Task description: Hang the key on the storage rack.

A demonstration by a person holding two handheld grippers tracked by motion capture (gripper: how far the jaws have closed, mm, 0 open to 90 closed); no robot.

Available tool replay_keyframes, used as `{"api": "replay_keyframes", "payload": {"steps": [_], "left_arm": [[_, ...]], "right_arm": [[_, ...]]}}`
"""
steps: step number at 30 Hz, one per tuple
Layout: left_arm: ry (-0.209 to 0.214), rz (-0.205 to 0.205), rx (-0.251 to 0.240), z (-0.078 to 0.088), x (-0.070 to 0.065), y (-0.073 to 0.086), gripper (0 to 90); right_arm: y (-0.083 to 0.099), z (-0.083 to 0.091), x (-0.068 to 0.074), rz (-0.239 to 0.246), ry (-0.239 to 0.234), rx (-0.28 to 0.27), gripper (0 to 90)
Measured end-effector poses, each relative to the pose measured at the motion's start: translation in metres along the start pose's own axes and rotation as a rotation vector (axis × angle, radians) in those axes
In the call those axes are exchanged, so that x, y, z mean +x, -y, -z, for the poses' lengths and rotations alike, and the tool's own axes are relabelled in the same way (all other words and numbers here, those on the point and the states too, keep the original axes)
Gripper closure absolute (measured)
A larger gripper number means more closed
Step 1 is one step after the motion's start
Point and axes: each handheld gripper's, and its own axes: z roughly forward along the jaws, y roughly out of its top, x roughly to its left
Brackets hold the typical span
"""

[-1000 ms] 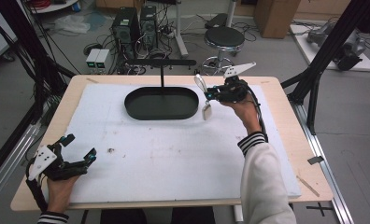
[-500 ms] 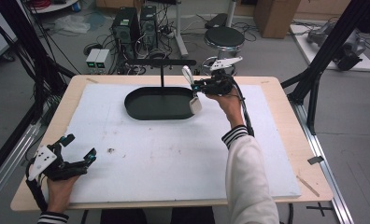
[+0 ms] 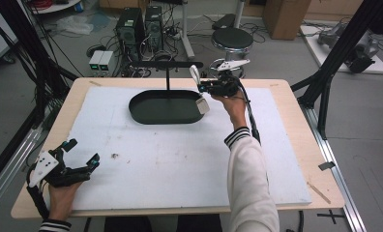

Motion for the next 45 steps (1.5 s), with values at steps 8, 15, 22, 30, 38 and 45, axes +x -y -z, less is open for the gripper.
{"api": "replay_keyframes", "payload": {"steps": [8, 15, 22, 30, 38, 45], "left_arm": [[-0.001, -0.001, -0.001, 0.0, 0.0, 0.0, 1.7], [-0.001, -0.002, -0.001, 0.0, 0.0, 0.0, 1.7], [0.0, -0.002, -0.002, 0.0, 0.0, 0.0, 1.7], [-0.001, -0.003, -0.002, 0.0, 0.0, 0.0, 1.7], [-0.001, -0.004, -0.002, 0.001, 0.0, 0.0, 1.7], [-0.002, -0.004, -0.005, 0.001, 0.0, 0.0, 1.7]], "right_arm": [[0.006, -0.005, -0.008, -0.023, 0.015, -0.002, 74.2], [0.009, -0.006, -0.012, -0.045, 0.024, -0.016, 74.2], [0.01, -0.007, -0.015, -0.073, 0.04, -0.033, 74.1], [0.012, -0.007, -0.019, -0.125, 0.045, -0.082, 74.1], [0.015, -0.009, -0.021, -0.141, 0.072, -0.08, 74.1], [0.018, -0.016, -0.021, -0.151, 0.081, -0.076, 74.0]]}}
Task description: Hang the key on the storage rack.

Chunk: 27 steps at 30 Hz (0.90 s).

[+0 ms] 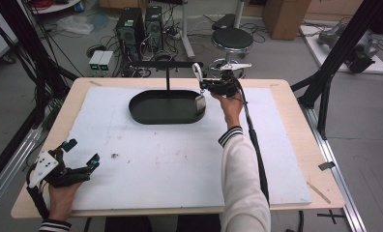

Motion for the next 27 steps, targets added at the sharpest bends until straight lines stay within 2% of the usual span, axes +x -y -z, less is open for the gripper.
{"api": "replay_keyframes", "payload": {"steps": [3, 8, 14, 15, 21, 25, 27], "left_arm": [[0.0, 0.0, 0.0, 0.0, 0.0, 0.0, 1.7], [0.0, 0.0, -0.002, 0.0, 0.0, 0.0, 1.7], [0.0, 0.0, -0.002, 0.0, 0.0, 0.0, 1.7], [0.0, -0.001, -0.002, 0.0, 0.0, 0.0, 1.7], [0.0, 0.0, -0.002, 0.0, 0.0, 0.0, 1.7], [0.0, 0.002, -0.003, 0.0, 0.0, 0.0, 1.7], [0.0, 0.002, -0.003, 0.0, 0.0, 0.0, 1.7]], "right_arm": [[0.001, -0.002, 0.002, -0.008, 0.006, 0.008, 74.0], [0.0, -0.003, 0.004, 0.019, 0.039, 0.028, 73.9], [-0.002, -0.006, 0.011, 0.07, 0.127, 0.051, 73.3], [-0.002, -0.006, 0.013, 0.066, 0.138, 0.052, 73.2], [-0.002, -0.008, 0.015, 0.07, 0.16, 0.055, 71.5], [-0.002, -0.006, 0.015, 0.078, 0.194, 0.068, 56.1], [-0.003, -0.004, 0.015, 0.081, 0.211, 0.076, 45.5]]}}
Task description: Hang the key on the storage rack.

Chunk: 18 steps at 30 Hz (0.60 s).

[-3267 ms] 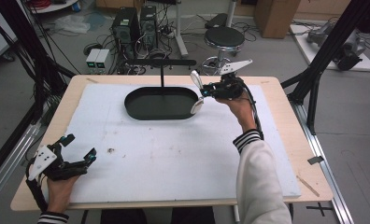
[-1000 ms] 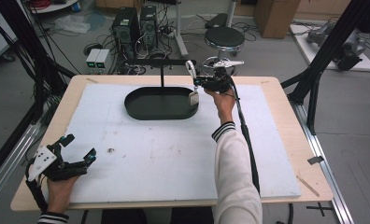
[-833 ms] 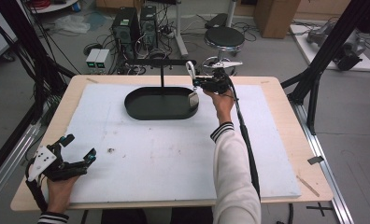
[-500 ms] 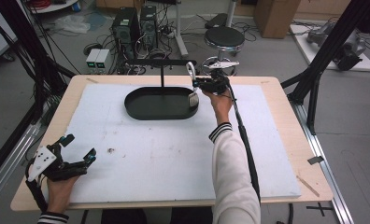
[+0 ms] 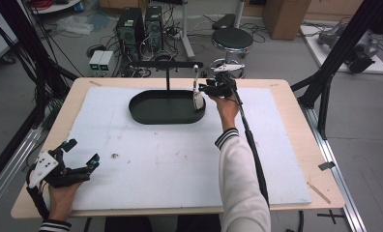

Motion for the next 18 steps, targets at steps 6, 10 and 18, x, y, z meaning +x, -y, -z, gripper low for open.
{"api": "replay_keyframes", "payload": {"steps": [6, 10, 18], "left_arm": [[0.001, 0.001, 0.005, 0.0, 0.0, 0.0, 1.7], [0.0, 0.0, 0.007, -0.001, 0.0, 0.0, 1.7], [0.001, 0.002, 0.01, -0.001, 0.0, 0.0, 1.7]], "right_arm": [[-0.002, 0.011, 0.005, -0.014, 0.014, 0.012, 9.8], [-0.006, 0.026, 0.013, -0.028, -0.047, -0.074, 0.4], [0.018, 0.084, 0.019, -0.028, -0.064, -0.209, 0.3]]}}
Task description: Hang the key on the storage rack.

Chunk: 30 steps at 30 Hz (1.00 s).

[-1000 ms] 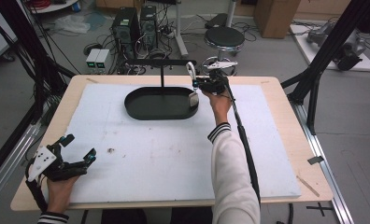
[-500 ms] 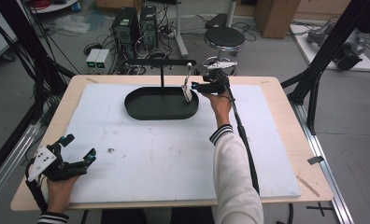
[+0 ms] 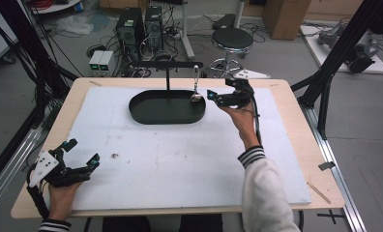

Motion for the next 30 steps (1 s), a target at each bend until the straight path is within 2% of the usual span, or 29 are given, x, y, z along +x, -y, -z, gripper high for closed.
{"api": "replay_keyframes", "payload": {"steps": [2, 7, 8, 11, 14, 17, 20, 23, 27, 30], "left_arm": [[0.0, 0.001, -0.001, 0.0, 0.0, 0.0, 1.7], [-0.001, 0.002, -0.002, 0.0, 0.0, 0.0, 1.7], [-0.001, 0.002, -0.003, 0.0, 0.0, 0.0, 1.7], [-0.001, 0.004, -0.005, 0.0, 0.0, 0.0, 1.7], [0.0, 0.003, -0.005, 0.0, 0.0, 0.0, 1.7], [0.0, 0.002, -0.004, 0.0, 0.0, 0.0, 1.7], [0.0, 0.002, -0.004, 0.0, 0.0, 0.0, 1.7], [-0.002, 0.004, -0.004, 0.0, 0.0, 0.0, 1.7], [-0.002, 0.004, -0.004, 0.0, 0.0, 0.0, 1.7], [-0.001, 0.004, -0.004, 0.0, 0.0, 0.0, 1.7]], "right_arm": [[0.008, 0.023, 0.003, 0.032, 0.004, -0.021, 0.3], [0.037, 0.069, 0.01, 0.059, 0.001, -0.078, 0.3], [0.043, 0.076, 0.012, 0.058, 0.005, -0.069, 0.3], [0.063, 0.095, 0.017, 0.067, 0.017, -0.125, 0.3], [0.086, 0.111, 0.022, 0.063, 0.043, -0.154, 0.3], [0.106, 0.121, 0.023, 0.059, 0.051, -0.185, 0.3], [0.123, 0.124, 0.024, 0.047, 0.054, -0.192, 0.4], [0.134, 0.125, 0.025, 0.068, 0.085, -0.187, 0.4], [0.147, 0.126, 0.023, 0.042, 0.082, -0.222, 0.3], [0.156, 0.123, 0.022, 0.023, 0.078, -0.204, 0.3]]}}
